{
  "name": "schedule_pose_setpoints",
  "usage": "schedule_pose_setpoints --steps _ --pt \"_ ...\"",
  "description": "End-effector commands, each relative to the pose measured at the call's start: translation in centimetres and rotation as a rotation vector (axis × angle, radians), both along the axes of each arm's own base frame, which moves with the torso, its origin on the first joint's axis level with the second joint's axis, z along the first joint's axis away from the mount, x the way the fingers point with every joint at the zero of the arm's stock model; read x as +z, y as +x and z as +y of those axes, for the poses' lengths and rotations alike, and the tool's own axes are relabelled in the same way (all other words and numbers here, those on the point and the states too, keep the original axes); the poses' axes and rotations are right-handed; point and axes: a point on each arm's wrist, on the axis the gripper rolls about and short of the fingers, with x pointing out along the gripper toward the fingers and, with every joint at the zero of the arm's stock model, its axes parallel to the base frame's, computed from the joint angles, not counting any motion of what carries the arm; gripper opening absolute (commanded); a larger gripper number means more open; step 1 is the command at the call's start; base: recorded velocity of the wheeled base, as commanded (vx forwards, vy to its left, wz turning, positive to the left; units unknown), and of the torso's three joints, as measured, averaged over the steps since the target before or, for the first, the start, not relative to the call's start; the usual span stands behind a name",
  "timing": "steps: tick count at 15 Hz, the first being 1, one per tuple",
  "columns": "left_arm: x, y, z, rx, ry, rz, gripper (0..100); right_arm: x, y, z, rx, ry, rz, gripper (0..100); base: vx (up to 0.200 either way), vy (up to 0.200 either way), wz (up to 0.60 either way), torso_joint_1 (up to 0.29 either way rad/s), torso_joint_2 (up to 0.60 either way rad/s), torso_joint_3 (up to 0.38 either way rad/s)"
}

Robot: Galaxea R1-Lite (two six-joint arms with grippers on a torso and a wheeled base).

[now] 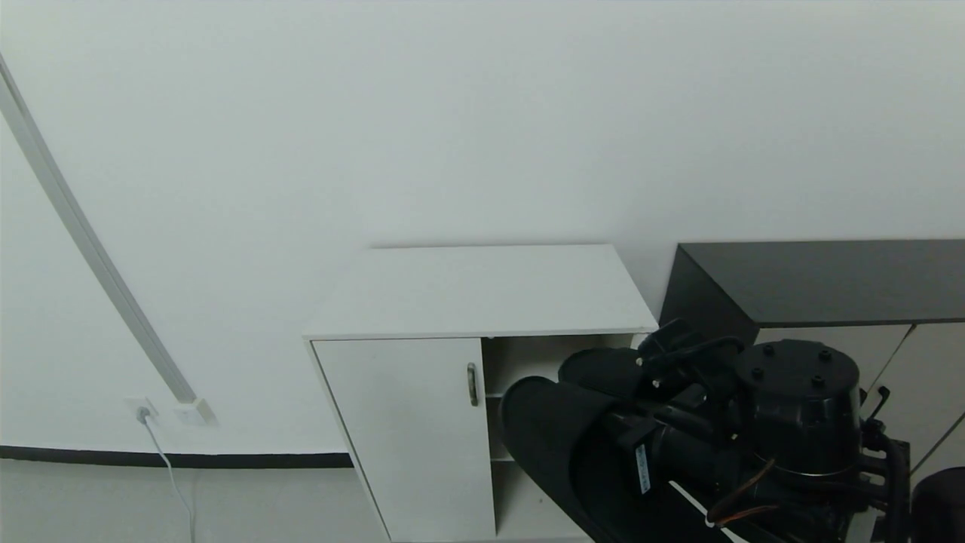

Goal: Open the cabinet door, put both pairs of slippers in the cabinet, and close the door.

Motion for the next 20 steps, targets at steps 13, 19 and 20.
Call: schedule_pose_setpoints --steps 13,19,20 --pt "0.0 0.0 0.0 0.0 -0.002 0.001 0 -0.6 0.0 0.1 0.004 -0.015 0.016 0 0.0 0.0 0.0 -0.202 0.49 0.283" --pt "0.0 0.0 0.0 -0.002 0.0 0.001 0 -1.1 0.1 0.2 0.002 -0.015 0.013 0 0.0 0.0 0.0 -0.19 0.51 0.319" --pt "0.0 0.0 0.0 -0.002 0.0 0.001 0 -1.1 0.1 0.3 0.002 -0.016 0.014 0 0.0 0.0 0.0 -0.163 0.49 0.325"
